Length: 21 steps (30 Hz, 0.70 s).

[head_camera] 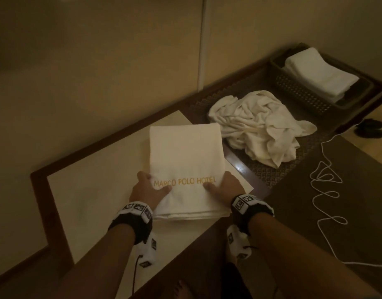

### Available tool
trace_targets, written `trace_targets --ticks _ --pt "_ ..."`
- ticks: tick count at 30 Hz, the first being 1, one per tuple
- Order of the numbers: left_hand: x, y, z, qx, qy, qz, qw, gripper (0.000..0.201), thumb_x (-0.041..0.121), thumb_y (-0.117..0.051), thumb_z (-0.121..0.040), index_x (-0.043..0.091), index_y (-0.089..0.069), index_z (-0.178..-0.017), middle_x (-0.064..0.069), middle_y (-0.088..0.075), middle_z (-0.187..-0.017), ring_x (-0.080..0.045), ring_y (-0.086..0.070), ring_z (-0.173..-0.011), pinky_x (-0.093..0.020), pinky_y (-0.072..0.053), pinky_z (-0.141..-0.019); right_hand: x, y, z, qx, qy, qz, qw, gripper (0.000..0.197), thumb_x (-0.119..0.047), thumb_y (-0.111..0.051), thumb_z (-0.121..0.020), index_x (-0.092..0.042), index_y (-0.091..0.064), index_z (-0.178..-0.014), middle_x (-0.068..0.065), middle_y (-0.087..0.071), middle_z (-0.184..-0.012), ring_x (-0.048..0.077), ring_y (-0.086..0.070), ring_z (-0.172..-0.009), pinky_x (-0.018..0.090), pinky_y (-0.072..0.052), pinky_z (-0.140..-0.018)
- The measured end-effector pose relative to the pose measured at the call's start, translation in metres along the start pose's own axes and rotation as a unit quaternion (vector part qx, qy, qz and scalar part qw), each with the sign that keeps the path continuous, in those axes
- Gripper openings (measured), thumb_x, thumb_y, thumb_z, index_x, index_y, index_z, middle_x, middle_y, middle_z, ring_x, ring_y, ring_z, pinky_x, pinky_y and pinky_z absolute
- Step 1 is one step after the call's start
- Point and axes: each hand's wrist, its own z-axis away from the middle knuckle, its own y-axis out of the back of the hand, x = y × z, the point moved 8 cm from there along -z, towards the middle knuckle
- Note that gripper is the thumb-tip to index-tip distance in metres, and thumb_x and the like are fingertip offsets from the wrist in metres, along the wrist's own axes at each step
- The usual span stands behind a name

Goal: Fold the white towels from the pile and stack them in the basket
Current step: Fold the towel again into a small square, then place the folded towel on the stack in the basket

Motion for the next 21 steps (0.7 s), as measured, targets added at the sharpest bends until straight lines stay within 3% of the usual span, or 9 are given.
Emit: trace_targets --ticks 5,8,10,14,18,21 --pt "-0.002 -0.011 -0.010 -0.053 0.029 0.057 0.997 0.061 0.047 -0.068 -0.087 0.010 -0.053 -0.133 -0.010 -0.061 -0.129 -0.030 -0.060 -0.111 -0.035 -0.049 -0.092 -0.005 0.001 0.005 -0.040 -0.034 -0.007 0.999 0.067 -0.055 -0.068 -0.082 -0.008 -0.052 -0.128 0.011 -0.058 -0.130 0.029 -0.057 -0.116 0.031 -0.045 -0.085" --pt "0.016 -0.009 -0.006 -0.037 0.014 0.067 0.997 0.058 0.043 -0.058 -0.094 0.006 -0.045 -0.136 -0.014 -0.053 -0.135 -0.033 -0.055 -0.116 -0.039 -0.045 -0.098 -0.007 0.008 0.006 -0.029 -0.052 -0.041 0.997 0.068 -0.055 -0.067 -0.082 -0.011 -0.050 -0.131 0.010 -0.056 -0.133 0.029 -0.056 -0.118 0.035 -0.047 -0.095" --pt "0.036 -0.005 -0.001 -0.008 -0.019 0.052 0.998 0.051 0.039 -0.054 -0.097 0.003 -0.045 -0.132 -0.016 -0.048 -0.133 -0.034 -0.054 -0.115 -0.040 -0.044 -0.097 -0.012 0.021 0.009 -0.005 -0.049 -0.070 0.996 0.067 -0.051 -0.066 -0.084 -0.011 -0.044 -0.134 0.011 -0.053 -0.135 0.030 -0.054 -0.120 0.037 -0.046 -0.097" --pt "0.094 -0.001 0.013 0.023 -0.102 0.027 0.994 0.042 0.037 -0.050 -0.099 0.003 -0.048 -0.123 -0.014 -0.046 -0.128 -0.032 -0.053 -0.110 -0.034 -0.040 -0.089 -0.015 0.069 0.018 0.049 -0.020 -0.114 0.992 0.056 -0.042 -0.061 -0.091 -0.009 -0.041 -0.132 0.012 -0.055 -0.131 0.030 -0.055 -0.117 0.033 -0.044 -0.089" --pt "0.161 -0.005 0.022 0.041 -0.167 0.010 0.985 0.041 0.039 -0.050 -0.099 0.005 -0.051 -0.121 -0.012 -0.049 -0.125 -0.032 -0.053 -0.110 -0.032 -0.036 -0.083 0.001 0.129 0.022 0.100 0.017 -0.114 0.988 0.058 -0.048 -0.060 -0.090 -0.009 -0.042 -0.130 0.011 -0.056 -0.128 0.031 -0.057 -0.113 0.031 -0.042 -0.081" --pt "0.213 -0.020 0.030 0.052 -0.210 0.015 0.976 0.041 0.040 -0.053 -0.097 0.004 -0.053 -0.118 -0.013 -0.052 -0.120 -0.033 -0.054 -0.109 -0.036 -0.040 -0.086 0.026 0.176 0.022 0.141 0.028 -0.117 0.983 0.057 -0.054 -0.058 -0.089 -0.013 -0.042 -0.125 0.010 -0.058 -0.123 0.030 -0.058 -0.108 0.034 -0.045 -0.080"
